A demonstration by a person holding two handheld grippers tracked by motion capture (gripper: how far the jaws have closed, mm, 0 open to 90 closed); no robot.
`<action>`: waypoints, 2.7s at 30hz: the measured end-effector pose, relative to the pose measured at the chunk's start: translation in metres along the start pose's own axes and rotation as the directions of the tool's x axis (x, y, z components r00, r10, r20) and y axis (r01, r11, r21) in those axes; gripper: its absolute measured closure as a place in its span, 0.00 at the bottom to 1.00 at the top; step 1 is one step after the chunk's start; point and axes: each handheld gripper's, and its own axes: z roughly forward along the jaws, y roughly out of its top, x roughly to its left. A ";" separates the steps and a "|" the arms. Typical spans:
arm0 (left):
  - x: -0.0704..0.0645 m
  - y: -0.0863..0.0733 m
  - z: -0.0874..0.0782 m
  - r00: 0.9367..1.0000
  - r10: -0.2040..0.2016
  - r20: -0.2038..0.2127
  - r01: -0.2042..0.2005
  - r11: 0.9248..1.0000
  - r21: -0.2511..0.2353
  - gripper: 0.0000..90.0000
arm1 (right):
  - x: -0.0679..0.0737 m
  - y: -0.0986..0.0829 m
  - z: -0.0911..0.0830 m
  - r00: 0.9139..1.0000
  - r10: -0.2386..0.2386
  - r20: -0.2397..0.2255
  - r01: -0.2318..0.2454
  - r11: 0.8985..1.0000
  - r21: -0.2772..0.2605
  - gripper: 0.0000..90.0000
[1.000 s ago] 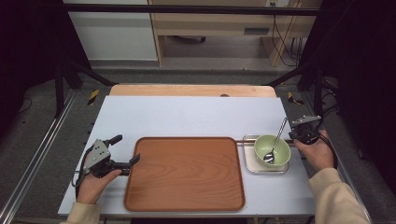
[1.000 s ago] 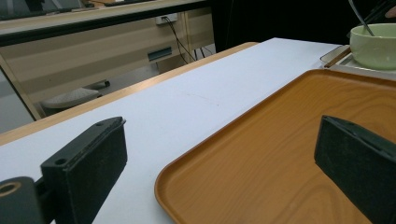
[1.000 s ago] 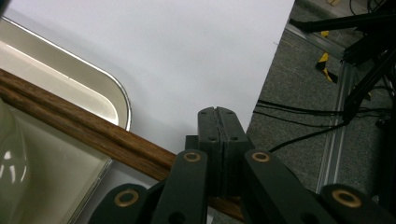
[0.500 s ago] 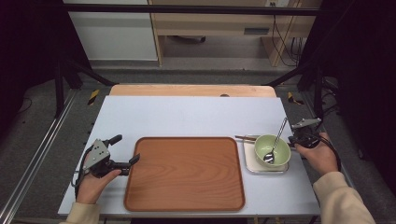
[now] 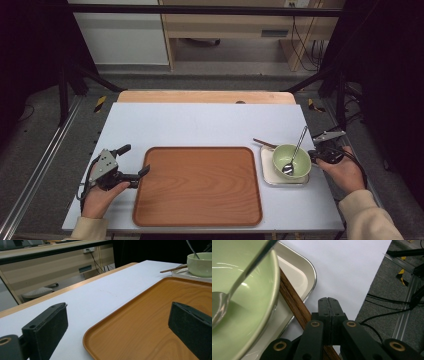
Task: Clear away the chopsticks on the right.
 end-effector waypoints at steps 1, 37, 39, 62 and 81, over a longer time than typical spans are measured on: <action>0.000 0.000 0.000 1.000 0.000 0.000 0.000 1.000 0.000 0.02 | 0.001 0.000 -0.001 1.000 0.004 -0.001 -0.004 1.000 -0.006 1.00; 0.002 0.003 -0.004 1.000 0.004 -0.008 -0.004 1.000 -0.017 0.02 | -0.011 -0.015 -0.040 1.000 -0.016 -0.018 0.015 1.000 -0.015 0.67; 0.002 0.003 -0.004 1.000 0.004 -0.009 -0.004 1.000 -0.013 0.02 | -0.011 -0.018 -0.041 0.999 -0.033 -0.025 0.033 0.999 -0.008 0.68; 0.002 0.002 -0.003 1.000 0.005 -0.007 -0.005 1.000 -0.009 0.02 | -0.006 -0.023 -0.028 0.997 -0.067 -0.044 0.068 0.997 0.030 0.78; 0.003 0.002 -0.004 1.000 0.009 -0.007 -0.009 1.000 -0.004 0.02 | -0.005 -0.018 -0.021 0.995 -0.085 -0.060 0.087 0.995 0.042 0.79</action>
